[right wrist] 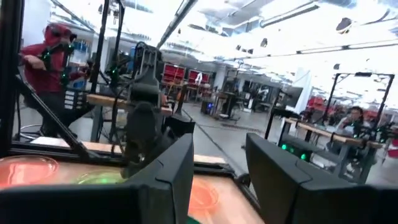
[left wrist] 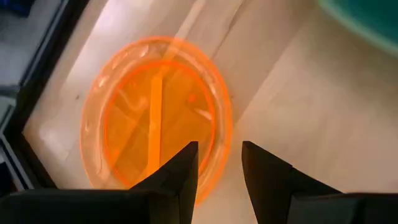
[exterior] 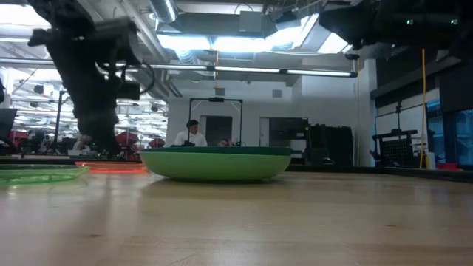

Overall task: Stack plastic plates
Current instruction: Stack the top orange plate on top of the light pink plate, then stack the light green plate on top of the top orange plate

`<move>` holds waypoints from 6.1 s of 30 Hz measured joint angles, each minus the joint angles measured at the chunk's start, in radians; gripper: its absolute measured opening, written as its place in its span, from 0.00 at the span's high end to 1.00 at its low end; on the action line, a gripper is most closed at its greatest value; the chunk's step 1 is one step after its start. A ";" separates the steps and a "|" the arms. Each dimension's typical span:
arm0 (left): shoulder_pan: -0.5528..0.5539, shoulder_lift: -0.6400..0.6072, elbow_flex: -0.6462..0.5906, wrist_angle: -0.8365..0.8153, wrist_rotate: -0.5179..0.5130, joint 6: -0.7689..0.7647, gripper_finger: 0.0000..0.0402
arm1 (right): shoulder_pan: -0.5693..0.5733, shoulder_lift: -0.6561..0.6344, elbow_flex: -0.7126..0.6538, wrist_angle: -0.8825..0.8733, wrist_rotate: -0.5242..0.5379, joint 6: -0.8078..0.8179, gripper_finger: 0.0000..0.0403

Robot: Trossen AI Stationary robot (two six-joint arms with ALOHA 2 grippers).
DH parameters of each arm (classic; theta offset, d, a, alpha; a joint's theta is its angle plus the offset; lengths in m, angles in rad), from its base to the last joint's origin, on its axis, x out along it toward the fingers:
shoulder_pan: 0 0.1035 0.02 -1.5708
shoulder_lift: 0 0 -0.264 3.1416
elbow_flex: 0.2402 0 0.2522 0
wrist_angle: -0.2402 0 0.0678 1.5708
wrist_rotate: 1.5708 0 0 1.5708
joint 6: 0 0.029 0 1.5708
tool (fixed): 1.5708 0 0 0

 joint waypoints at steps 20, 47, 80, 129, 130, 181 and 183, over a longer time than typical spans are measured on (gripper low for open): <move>0.195 0.182 -0.018 0.206 0.104 0.236 0.71 | 0.000 -0.012 0.000 -0.143 0.054 -0.001 0.64; 0.048 0.132 0.197 0.053 0.055 0.206 0.99 | 0.000 -0.012 0.000 -0.084 0.054 -0.229 0.64; -0.211 0.392 0.330 0.626 0.199 0.307 0.99 | 0.000 -0.012 0.000 -0.096 0.051 -0.181 0.64; -0.330 0.412 0.561 -0.369 0.624 -0.726 0.67 | 0.000 -0.011 0.000 -0.123 0.052 -0.147 0.64; -0.330 0.426 0.561 -0.370 0.630 -0.732 0.67 | 0.000 -0.011 0.000 -0.120 0.052 -0.146 0.64; -0.309 0.604 0.580 -0.689 0.491 -0.609 0.99 | 0.000 -0.011 0.000 -0.132 0.054 -0.148 0.64; -0.315 0.604 0.609 -0.731 0.445 -0.609 0.99 | 0.000 -0.011 0.000 -0.132 0.054 -0.148 0.64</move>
